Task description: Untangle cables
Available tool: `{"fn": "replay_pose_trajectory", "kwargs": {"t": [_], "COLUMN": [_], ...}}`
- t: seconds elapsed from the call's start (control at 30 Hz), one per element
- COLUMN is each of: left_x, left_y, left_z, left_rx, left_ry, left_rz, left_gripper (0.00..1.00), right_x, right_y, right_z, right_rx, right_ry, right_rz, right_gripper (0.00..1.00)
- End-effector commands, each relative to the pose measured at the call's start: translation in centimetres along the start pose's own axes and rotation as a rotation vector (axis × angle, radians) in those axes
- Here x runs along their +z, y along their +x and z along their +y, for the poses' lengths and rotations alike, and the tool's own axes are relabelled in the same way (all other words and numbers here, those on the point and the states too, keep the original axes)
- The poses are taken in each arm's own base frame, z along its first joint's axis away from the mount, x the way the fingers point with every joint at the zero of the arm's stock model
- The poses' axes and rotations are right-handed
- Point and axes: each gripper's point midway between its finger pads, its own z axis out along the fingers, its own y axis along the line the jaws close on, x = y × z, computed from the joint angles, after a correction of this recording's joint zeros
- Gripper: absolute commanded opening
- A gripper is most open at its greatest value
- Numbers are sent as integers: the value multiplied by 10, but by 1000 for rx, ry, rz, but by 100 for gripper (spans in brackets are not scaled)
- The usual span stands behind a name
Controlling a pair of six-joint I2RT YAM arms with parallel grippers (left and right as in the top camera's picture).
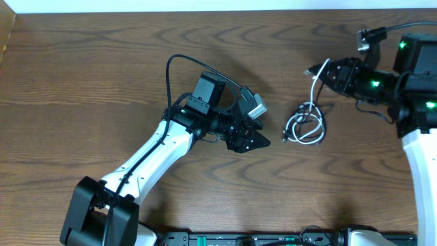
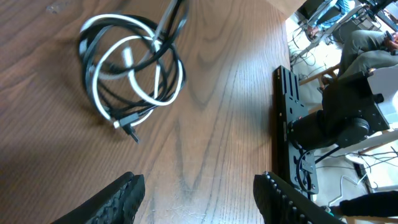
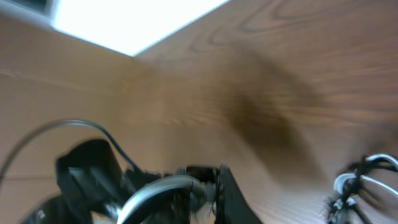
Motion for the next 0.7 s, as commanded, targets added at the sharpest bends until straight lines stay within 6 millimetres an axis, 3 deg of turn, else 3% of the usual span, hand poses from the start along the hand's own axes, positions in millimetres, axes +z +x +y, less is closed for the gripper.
{"fn": "replay_pose_trajectory", "kwargs": {"t": [0.0, 0.1, 0.33, 0.5, 0.6, 0.67], "left_x": [0, 1, 11, 15, 15, 15], "left_y": [-1, 0, 1, 2, 3, 3], "left_z": [-3, -4, -16, -20, -18, -18], "left_rx": [23, 18, 38, 45, 46, 46], "left_ry": [7, 11, 39, 48, 35, 35], "left_rz": [-3, 0, 18, 27, 32, 32], "left_gripper": [61, 61, 61, 61, 61, 61], "right_x": [-19, -25, -34, -42, -42, -40], "right_y": [-18, -10, -21, -29, -31, -36], "right_z": [19, 43, 56, 81, 81, 64], "right_rx": [-256, -435, -451, -556, -569, -531], "right_ry": [67, 25, 68, -6, -2, 86], "right_rz": [-43, 4, -45, -88, -95, -99], "right_gripper": [1, 1, 1, 1, 1, 1]}}
